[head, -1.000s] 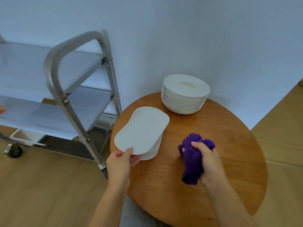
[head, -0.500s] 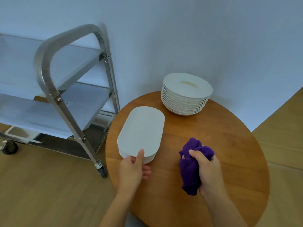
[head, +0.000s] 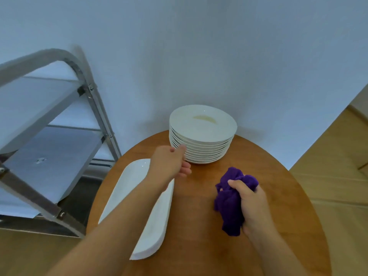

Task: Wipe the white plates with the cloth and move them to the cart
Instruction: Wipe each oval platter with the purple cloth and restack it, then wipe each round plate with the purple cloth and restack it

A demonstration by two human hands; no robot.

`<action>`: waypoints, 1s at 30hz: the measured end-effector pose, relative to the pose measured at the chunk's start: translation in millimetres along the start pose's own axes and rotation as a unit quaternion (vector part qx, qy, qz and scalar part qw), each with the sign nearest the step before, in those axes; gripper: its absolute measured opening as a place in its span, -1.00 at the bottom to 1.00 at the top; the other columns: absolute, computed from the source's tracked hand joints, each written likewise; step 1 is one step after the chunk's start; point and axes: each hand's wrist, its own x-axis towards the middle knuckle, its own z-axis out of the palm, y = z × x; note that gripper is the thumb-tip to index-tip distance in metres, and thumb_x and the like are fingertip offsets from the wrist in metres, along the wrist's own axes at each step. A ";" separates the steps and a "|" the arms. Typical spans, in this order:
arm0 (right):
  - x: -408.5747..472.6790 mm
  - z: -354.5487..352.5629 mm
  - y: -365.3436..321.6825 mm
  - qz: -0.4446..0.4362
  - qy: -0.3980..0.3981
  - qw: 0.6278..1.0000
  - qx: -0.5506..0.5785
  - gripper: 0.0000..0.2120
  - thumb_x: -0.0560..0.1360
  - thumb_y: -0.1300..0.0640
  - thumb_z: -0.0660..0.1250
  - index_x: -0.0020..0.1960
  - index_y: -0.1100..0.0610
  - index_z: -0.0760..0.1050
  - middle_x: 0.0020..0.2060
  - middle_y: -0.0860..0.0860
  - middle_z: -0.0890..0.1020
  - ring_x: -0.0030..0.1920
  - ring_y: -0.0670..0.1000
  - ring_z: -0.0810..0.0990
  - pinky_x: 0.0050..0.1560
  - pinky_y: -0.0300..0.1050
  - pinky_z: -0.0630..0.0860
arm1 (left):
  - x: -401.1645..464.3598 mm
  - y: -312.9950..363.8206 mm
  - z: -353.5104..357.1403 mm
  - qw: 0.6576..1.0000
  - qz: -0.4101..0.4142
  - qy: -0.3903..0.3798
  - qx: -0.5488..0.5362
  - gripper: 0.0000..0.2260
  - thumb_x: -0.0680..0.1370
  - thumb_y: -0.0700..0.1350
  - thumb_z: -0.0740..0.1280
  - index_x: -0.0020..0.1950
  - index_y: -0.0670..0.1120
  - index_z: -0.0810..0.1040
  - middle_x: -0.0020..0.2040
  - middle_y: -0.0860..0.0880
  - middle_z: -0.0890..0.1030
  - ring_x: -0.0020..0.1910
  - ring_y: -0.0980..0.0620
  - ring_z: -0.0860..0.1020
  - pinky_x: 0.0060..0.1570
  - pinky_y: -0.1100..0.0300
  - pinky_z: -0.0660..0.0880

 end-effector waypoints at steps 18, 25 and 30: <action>53.9 -5.4 -28.4 -0.009 0.001 1.000 0.009 -0.84 0.40 0.22 0.43 -0.10 0.03 0.52 -0.35 0.01 0.69 -0.19 0.12 0.66 -0.24 -0.02 0.58 | 81.7 34.3 19.1 0.982 -0.138 -0.077 0.104 -0.76 0.57 -0.14 0.19 -0.26 -0.20 0.47 -0.65 0.00 0.50 -0.73 0.16 0.37 -0.67 0.44 0.26; 44.8 -11.8 -30.9 -0.007 0.004 0.999 0.033 -0.80 0.39 0.21 0.45 -0.02 0.07 0.52 -0.24 0.10 0.69 -0.17 0.16 0.67 -0.27 -0.02 0.57 | 75.0 33.5 7.6 0.990 -0.127 -0.067 -0.007 -0.84 0.57 -0.19 0.20 -0.10 -0.25 0.50 -0.52 -0.10 0.60 -0.62 0.12 0.53 -0.63 0.37 0.42; 25.4 -8.3 -33.6 -0.014 -0.021 0.998 0.065 -0.62 0.26 0.10 0.53 0.04 0.10 0.53 -0.15 0.15 0.70 -0.11 0.17 0.67 -0.20 0.02 0.59 | 39.7 24.6 1.4 0.991 -0.086 -0.052 -0.083 -0.83 0.58 -0.18 0.23 -0.12 -0.25 0.51 -0.48 -0.10 0.63 -0.58 0.09 0.56 -0.61 0.34 0.43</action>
